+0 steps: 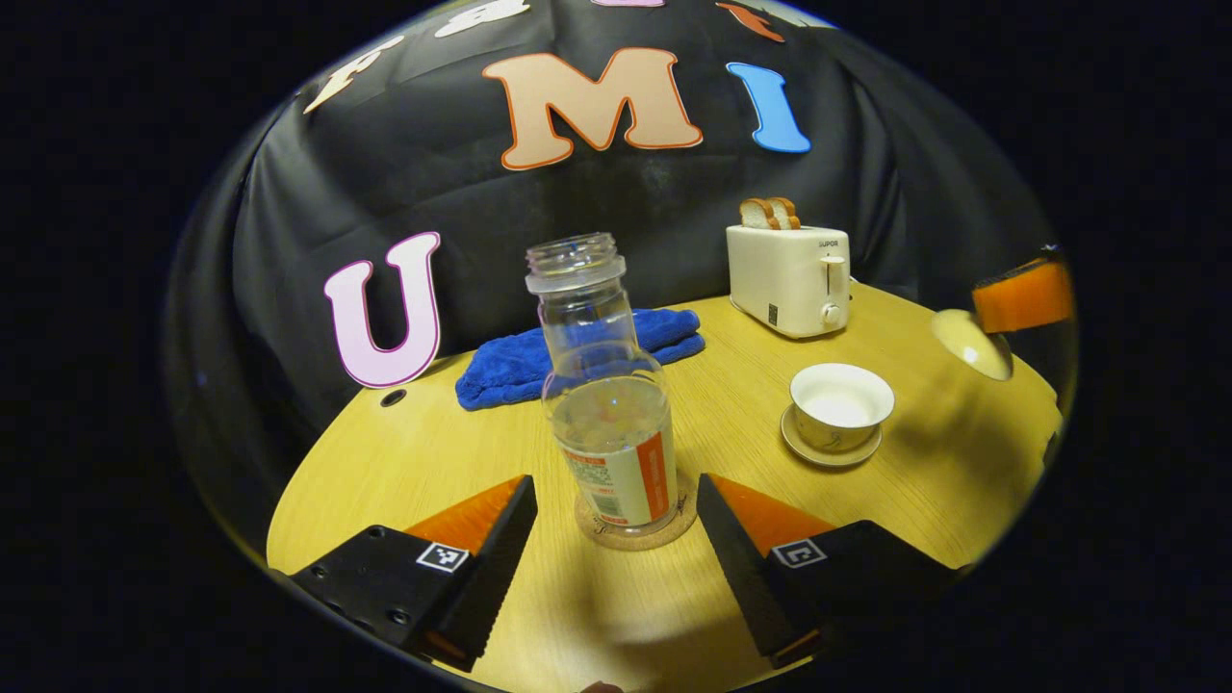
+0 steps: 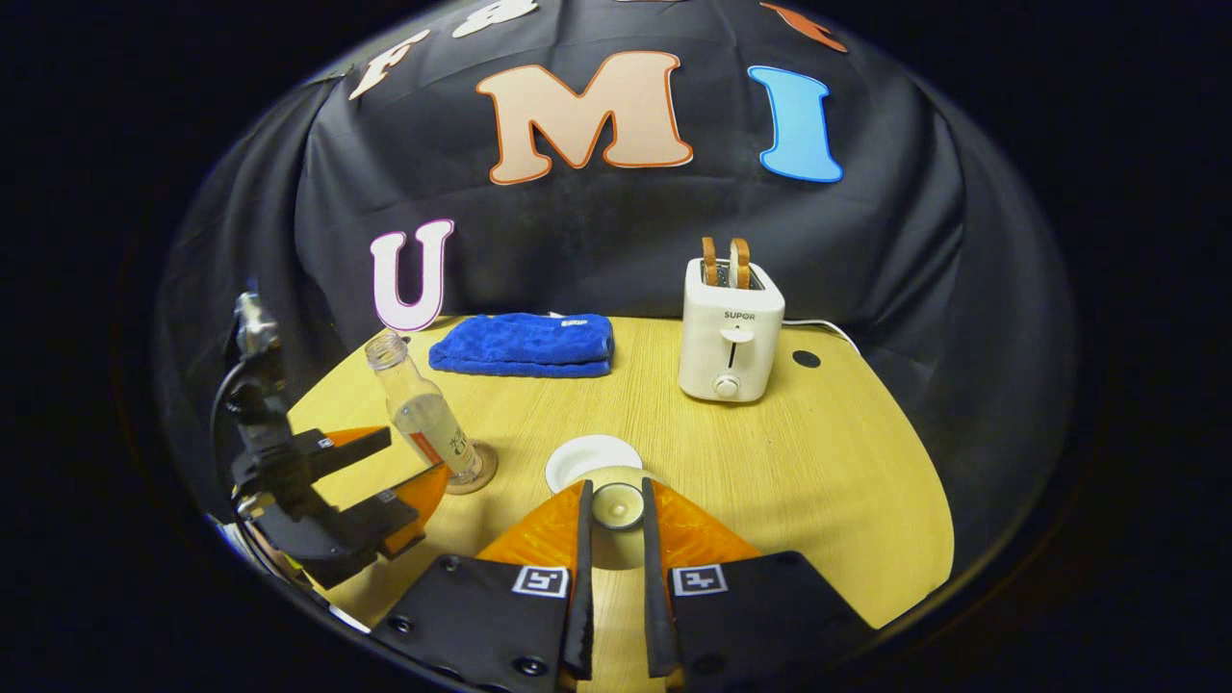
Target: Open the teacup lid with one hand, grasp the water bottle and pour water into the teacup with the other hand; after pouring, place the water bottle on the coaster and then close the teacup lid.
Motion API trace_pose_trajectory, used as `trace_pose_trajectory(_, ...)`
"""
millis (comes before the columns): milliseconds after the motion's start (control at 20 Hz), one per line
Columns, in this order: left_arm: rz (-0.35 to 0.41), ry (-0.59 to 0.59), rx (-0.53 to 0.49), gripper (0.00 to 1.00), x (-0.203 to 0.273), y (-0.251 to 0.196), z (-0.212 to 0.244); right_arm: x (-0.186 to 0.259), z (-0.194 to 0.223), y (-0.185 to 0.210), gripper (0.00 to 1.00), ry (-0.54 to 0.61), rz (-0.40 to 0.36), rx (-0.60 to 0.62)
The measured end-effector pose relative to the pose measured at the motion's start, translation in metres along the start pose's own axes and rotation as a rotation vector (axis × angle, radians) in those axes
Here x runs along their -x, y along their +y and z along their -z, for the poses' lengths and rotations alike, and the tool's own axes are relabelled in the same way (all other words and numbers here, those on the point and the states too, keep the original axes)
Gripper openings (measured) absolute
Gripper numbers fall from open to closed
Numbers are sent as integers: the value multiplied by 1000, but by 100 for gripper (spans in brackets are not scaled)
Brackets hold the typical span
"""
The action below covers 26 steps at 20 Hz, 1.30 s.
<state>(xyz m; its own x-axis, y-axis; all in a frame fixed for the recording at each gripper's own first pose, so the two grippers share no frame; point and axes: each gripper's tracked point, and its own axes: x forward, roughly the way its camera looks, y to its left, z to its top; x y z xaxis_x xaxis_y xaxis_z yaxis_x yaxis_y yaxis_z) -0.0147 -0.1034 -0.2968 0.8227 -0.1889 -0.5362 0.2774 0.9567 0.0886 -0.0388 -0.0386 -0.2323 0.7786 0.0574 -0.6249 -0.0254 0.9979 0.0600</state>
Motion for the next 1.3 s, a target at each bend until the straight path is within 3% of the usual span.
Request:
trace_pose_trajectory(150,-8,-11,-21,97,19,9,-7,-17,-3,2,22,-8,-9,15)
trace_pose_trajectory(450,-61,-56,-51,94,57,33,-31,-55,-4,11,25,-1,-31,-1)
trace_pose_trajectory(900,-139,-76,-40,97,84,66,-44,-95,12,22,25,47,-39,-6)
trace_pose_trajectory(1300,-163,-76,-25,97,94,82,-47,-107,23,27,25,75,-23,14)
